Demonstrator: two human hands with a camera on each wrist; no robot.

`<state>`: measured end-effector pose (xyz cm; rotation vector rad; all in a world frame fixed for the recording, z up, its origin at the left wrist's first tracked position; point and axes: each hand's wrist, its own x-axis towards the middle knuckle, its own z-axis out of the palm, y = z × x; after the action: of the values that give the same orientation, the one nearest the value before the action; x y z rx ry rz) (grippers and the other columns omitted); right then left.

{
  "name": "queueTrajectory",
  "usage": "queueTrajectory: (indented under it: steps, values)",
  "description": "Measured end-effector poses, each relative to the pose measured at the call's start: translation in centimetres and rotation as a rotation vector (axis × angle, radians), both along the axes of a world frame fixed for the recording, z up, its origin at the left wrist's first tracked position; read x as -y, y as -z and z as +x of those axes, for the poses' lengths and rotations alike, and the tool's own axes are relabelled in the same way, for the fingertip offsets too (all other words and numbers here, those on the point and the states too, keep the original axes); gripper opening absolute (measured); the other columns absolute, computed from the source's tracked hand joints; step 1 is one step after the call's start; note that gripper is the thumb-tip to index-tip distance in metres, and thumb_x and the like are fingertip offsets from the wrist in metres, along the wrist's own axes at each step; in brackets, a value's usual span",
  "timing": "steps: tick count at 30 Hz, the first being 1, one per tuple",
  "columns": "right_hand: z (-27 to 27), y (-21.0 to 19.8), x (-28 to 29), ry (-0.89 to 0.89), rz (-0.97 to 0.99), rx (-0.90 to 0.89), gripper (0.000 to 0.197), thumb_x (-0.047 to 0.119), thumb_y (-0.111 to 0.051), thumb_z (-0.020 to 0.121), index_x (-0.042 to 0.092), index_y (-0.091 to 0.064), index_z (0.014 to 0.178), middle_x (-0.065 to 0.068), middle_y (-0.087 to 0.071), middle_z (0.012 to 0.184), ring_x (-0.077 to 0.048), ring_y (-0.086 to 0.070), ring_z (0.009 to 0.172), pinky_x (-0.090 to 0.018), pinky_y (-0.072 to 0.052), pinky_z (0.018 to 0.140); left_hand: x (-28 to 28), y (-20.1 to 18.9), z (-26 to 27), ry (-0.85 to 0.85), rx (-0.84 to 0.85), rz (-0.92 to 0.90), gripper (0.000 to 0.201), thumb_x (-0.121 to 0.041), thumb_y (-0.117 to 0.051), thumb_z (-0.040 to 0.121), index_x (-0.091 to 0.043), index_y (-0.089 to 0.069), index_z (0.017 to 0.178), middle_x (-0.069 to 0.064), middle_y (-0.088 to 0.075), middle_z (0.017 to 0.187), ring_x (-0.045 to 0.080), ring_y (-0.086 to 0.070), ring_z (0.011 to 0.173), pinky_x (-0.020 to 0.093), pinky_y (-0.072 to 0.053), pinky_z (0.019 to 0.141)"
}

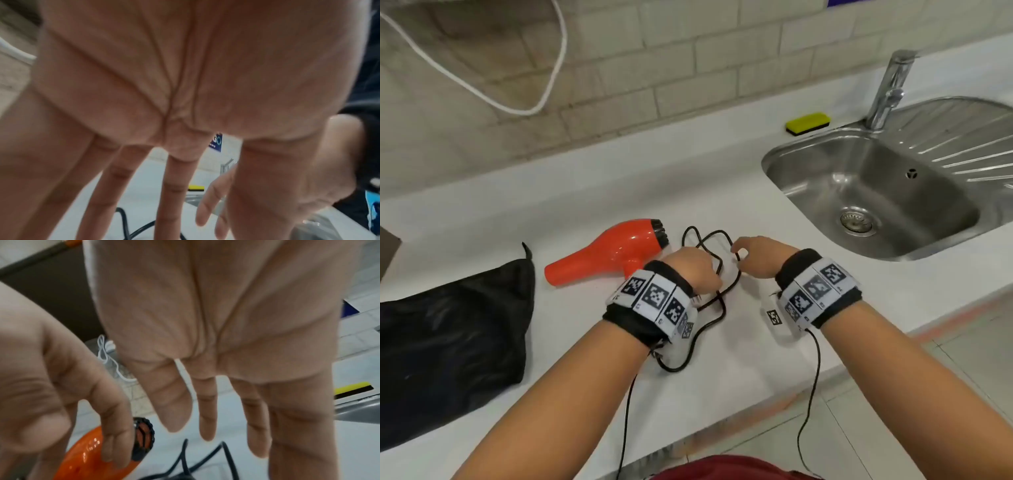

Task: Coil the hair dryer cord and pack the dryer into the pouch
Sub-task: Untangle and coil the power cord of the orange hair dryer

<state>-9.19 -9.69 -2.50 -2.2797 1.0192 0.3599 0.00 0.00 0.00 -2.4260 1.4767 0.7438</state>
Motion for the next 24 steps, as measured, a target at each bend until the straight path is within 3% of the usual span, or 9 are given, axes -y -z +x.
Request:
queueTrajectory:
  steps: [4, 7, 10, 13, 15, 17, 18, 20, 24]
  values:
    - [0.8, 0.2, 0.3, 0.043, 0.016, -0.050, 0.042, 0.008, -0.041, 0.092, 0.004, -0.037, 0.133, -0.016, -0.050, 0.130, -0.026, -0.053, 0.098, -0.031, -0.044, 0.080, 1.2, 1.1, 0.1, 0.093, 0.071, 0.272, 0.042, -0.034, -0.046, 0.091, -0.012, -0.053, 0.126, 0.005, -0.058, 0.126, 0.022, -0.055, 0.113, 0.030, -0.043, 0.086]
    - [1.5, 1.0, 0.7, 0.100, 0.056, -0.057, 0.039, 0.007, -0.041, 0.092, -0.001, -0.036, 0.130, -0.021, -0.057, 0.123, -0.030, -0.059, 0.101, -0.034, -0.049, 0.088, 2.0, 1.8, 0.1, 0.156, 0.067, 0.382, 0.044, -0.034, -0.048, 0.092, -0.011, -0.051, 0.129, 0.005, -0.056, 0.129, 0.023, -0.054, 0.116, 0.033, -0.044, 0.095]
    - [2.0, 1.4, 0.7, 0.099, 0.031, -0.124, 0.040, 0.009, -0.040, 0.094, -0.002, -0.034, 0.132, -0.020, -0.058, 0.124, -0.029, -0.059, 0.107, -0.034, -0.047, 0.093, 2.2, 2.0, 0.2, 0.158, 0.070, 0.403, 0.042, -0.035, -0.053, 0.090, -0.011, -0.055, 0.124, 0.005, -0.061, 0.116, 0.022, -0.056, 0.104, 0.032, -0.046, 0.085]
    - [2.6, 1.9, 0.8, 0.035, -0.006, -0.197, 0.041, 0.013, -0.043, 0.095, -0.003, -0.038, 0.132, -0.018, -0.053, 0.130, -0.030, -0.053, 0.120, -0.033, -0.044, 0.100, 1.9, 3.0, 0.6, 0.229, 0.143, 0.383, 0.022, -0.035, -0.056, 0.088, -0.014, -0.062, 0.087, 0.002, -0.063, 0.095, 0.018, -0.057, 0.085, 0.026, -0.045, 0.071]
    - [3.1, 2.2, 1.0, -0.016, -0.041, -0.252, 0.041, 0.019, -0.047, 0.094, -0.001, -0.044, 0.130, -0.016, -0.053, 0.131, -0.029, -0.051, 0.121, -0.034, -0.043, 0.102, 1.9, 3.6, 0.9, 0.260, 0.226, 0.359, 0.028, -0.031, -0.059, 0.086, -0.017, -0.047, 0.065, 0.000, -0.057, 0.075, 0.022, -0.059, 0.080, 0.031, -0.050, 0.080]
    - [3.5, 2.5, 1.1, -0.039, -0.085, -0.274, 0.039, 0.023, -0.046, 0.094, 0.001, -0.050, 0.125, -0.015, -0.054, 0.130, -0.030, -0.053, 0.118, -0.036, -0.043, 0.101, 1.8, 2.8, 0.5, 0.211, 0.217, 0.317, 0.014, -0.024, -0.057, 0.087, -0.014, -0.057, 0.077, 0.002, -0.061, 0.084, 0.024, -0.061, 0.085, 0.034, -0.050, 0.090]
    - [3.4, 2.6, 1.3, -0.032, -0.087, -0.264, 0.037, 0.024, -0.044, 0.094, 0.001, -0.052, 0.121, -0.016, -0.055, 0.129, -0.031, -0.055, 0.112, -0.037, -0.046, 0.097, 1.7, 2.3, 0.5, 0.174, 0.195, 0.267, 0.015, -0.019, -0.051, 0.091, -0.008, -0.061, 0.095, 0.006, -0.063, 0.100, 0.025, -0.061, 0.098, 0.031, -0.048, 0.091]
    - [3.2, 2.6, 1.7, 0.010, -0.045, -0.208, 0.030, 0.021, -0.044, 0.094, 0.001, -0.055, 0.113, -0.016, -0.060, 0.121, -0.030, -0.060, 0.091, -0.035, -0.050, 0.079, 1.6, 1.6, 1.2, 0.081, 0.127, 0.084, 0.031, -0.011, -0.041, 0.094, -0.002, -0.052, 0.121, 0.012, -0.058, 0.123, 0.026, -0.056, 0.112, 0.031, -0.045, 0.092]
    - [2.0, 2.4, 2.9, 0.229, 0.019, 0.081, 0.026, 0.011, -0.044, 0.092, -0.003, -0.056, 0.111, -0.015, -0.063, 0.094, -0.031, -0.065, 0.083, -0.035, -0.052, 0.079, -0.7, -0.4, 2.7, -0.209, -0.152, -0.375, 0.047, -0.009, -0.041, 0.092, -0.011, -0.029, 0.138, 0.013, -0.055, 0.121, 0.023, -0.053, 0.095, 0.028, -0.040, 0.076]
